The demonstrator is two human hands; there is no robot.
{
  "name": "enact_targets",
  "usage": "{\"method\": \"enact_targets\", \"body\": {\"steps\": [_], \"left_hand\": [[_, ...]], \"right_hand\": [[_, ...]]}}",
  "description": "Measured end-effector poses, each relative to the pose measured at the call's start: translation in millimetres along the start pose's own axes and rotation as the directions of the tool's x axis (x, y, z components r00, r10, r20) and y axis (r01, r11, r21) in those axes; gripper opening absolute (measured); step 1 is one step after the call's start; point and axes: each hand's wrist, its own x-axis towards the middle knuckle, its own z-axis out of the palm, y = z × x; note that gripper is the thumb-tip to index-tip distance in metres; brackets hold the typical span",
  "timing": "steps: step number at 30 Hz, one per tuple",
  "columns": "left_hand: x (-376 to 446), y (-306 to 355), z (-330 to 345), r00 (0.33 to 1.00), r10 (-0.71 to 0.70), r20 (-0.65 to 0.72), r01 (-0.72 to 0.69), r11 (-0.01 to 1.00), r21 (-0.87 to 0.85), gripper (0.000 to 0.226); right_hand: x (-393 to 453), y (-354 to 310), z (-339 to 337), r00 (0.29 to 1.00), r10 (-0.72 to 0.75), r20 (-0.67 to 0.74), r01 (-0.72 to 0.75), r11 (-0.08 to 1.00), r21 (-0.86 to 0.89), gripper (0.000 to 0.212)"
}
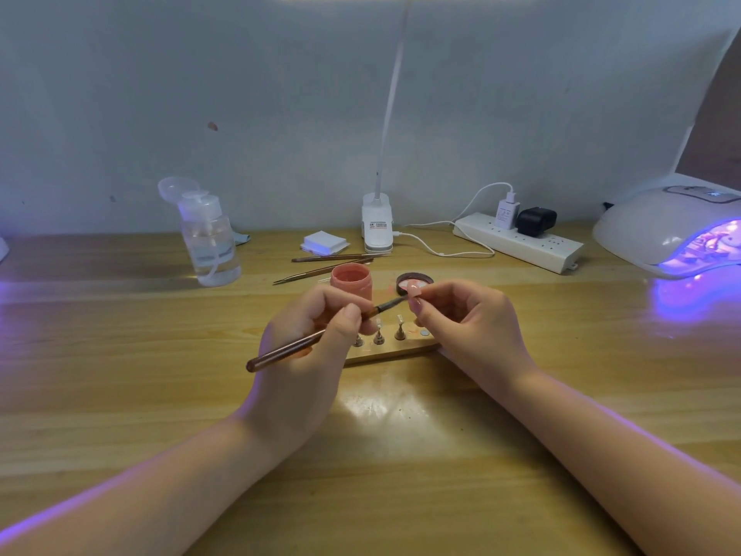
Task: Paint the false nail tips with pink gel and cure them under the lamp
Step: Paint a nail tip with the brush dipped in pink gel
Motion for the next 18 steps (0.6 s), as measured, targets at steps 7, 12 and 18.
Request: {"method": "enact_targets", "body": {"steps": [7, 12, 18], "left_hand": [[0.0, -1.2, 1.6, 0.999, -0.026, 0.035, 0.025, 1.000, 0.015, 0.015], [0.7, -2.3, 0.1, 1.000, 0.001, 0.012, 0.000, 1.000, -0.015, 0.015], [-2.1, -3.4, 1.1, 0.999, 0.000, 0.055, -0.004, 0.997, 0.079, 0.013]], "right_hand": [[0.5, 1.6, 0.1, 1.000, 0.008, -0.001, -0.008, 1.000, -0.006, 0.012], [0.9, 3.1, 0.2, 1.000, 0.004, -0.008, -0.004, 1.000, -0.017, 0.010], [1.2, 3.5, 1.3, 0.999, -0.004, -0.035, 0.003, 1.000, -0.016, 0.014]]}}
